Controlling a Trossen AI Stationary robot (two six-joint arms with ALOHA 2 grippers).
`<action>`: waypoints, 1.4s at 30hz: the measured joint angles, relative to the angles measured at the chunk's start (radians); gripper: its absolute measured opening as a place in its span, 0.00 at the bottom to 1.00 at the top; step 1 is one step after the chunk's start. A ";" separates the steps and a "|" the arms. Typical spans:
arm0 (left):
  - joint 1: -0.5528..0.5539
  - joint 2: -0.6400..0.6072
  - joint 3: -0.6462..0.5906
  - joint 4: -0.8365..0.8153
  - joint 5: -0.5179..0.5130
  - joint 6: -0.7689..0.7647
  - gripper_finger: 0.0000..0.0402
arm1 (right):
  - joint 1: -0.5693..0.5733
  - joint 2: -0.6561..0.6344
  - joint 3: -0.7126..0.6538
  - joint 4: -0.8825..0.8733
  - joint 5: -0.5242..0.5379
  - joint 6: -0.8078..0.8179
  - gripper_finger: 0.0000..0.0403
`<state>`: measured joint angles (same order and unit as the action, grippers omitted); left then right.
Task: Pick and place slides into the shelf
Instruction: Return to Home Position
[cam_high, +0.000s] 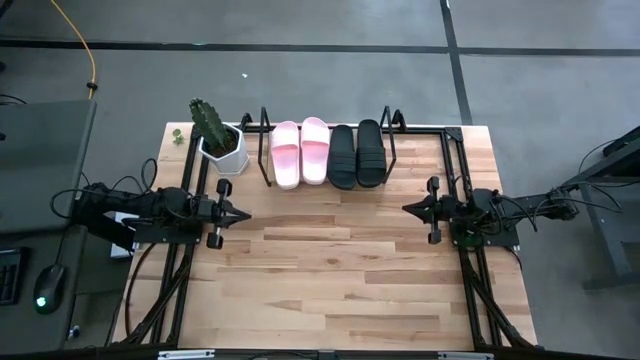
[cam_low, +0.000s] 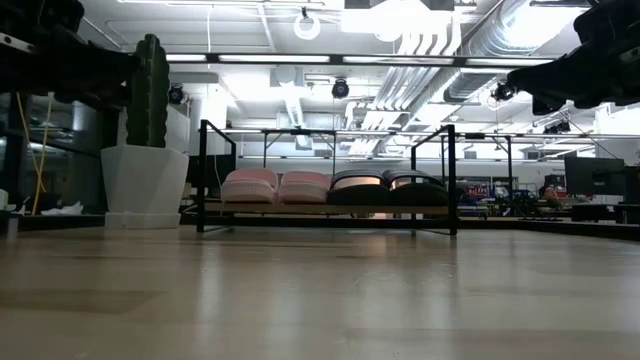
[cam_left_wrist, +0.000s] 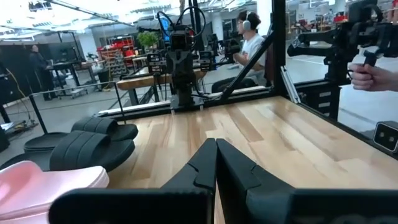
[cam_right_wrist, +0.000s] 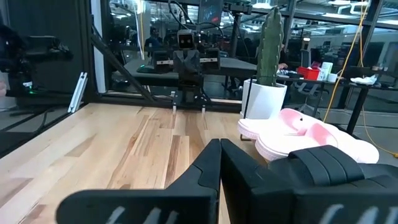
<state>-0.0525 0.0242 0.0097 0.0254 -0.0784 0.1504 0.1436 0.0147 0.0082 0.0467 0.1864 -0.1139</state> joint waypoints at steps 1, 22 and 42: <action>0.000 0.000 0.000 0.001 0.000 -0.002 0.00 | 0.000 0.000 0.000 0.000 0.000 0.000 0.00; 0.000 0.000 0.000 0.001 0.001 -0.035 0.00 | 0.000 0.000 0.000 0.000 0.001 0.089 0.00; 0.000 0.000 0.000 0.002 0.000 -0.036 0.00 | 0.000 0.000 0.000 0.000 0.001 0.089 0.00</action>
<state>-0.0525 0.0241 0.0097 0.0269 -0.0780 0.1143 0.1437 0.0147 0.0078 0.0464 0.1875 -0.0254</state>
